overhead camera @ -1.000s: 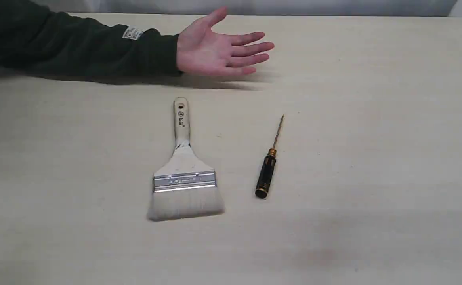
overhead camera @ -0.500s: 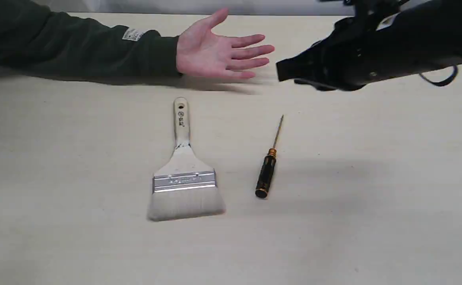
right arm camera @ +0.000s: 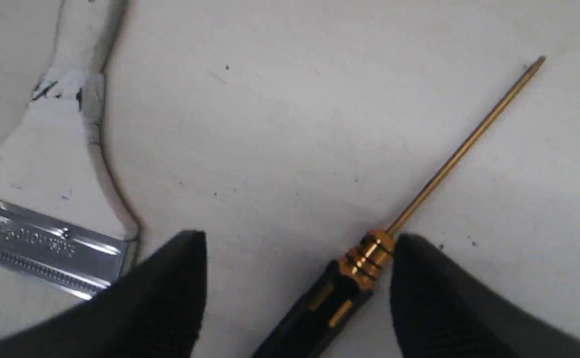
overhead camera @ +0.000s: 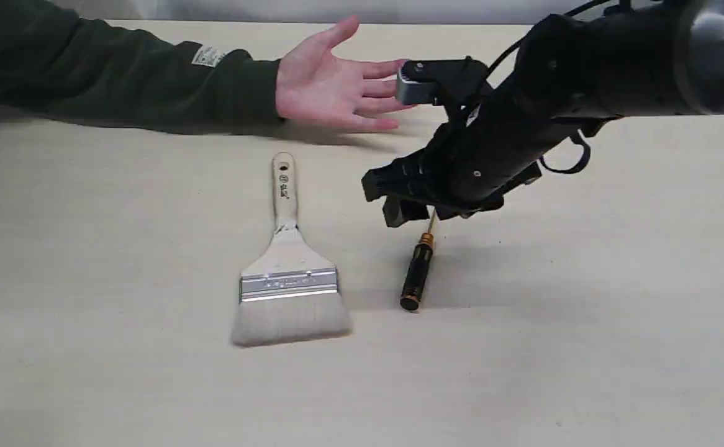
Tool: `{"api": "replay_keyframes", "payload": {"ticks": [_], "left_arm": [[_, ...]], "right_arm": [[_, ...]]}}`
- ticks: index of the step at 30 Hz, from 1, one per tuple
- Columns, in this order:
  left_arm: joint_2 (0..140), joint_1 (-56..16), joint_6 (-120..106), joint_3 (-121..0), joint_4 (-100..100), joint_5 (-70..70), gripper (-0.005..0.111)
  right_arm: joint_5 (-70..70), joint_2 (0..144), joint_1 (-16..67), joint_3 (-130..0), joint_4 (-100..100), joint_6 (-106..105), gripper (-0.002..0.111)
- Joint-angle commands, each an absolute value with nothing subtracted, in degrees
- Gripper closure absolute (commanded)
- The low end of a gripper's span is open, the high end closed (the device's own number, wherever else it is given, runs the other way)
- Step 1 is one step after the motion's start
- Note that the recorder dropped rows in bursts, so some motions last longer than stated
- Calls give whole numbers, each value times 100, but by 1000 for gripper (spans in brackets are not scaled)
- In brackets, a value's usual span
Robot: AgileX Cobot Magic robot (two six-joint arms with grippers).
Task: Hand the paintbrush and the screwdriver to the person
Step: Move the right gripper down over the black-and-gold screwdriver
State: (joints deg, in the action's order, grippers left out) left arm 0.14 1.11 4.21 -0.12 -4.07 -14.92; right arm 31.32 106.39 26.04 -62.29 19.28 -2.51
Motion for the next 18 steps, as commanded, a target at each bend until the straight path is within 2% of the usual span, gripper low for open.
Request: {"api": "replay_keyframes", "payload": {"ticks": [1, 18], "left_arm": [[0, 64, 432, 0, -384, -1433, 107], [0, 64, 432, 0, -404, -1429, 107]], "right_arm": [[3314, 10747, 2617, -6312, 1874, -53, 50], [3824, 11127, 2617, -6312, 1874, 279, 50]]}}
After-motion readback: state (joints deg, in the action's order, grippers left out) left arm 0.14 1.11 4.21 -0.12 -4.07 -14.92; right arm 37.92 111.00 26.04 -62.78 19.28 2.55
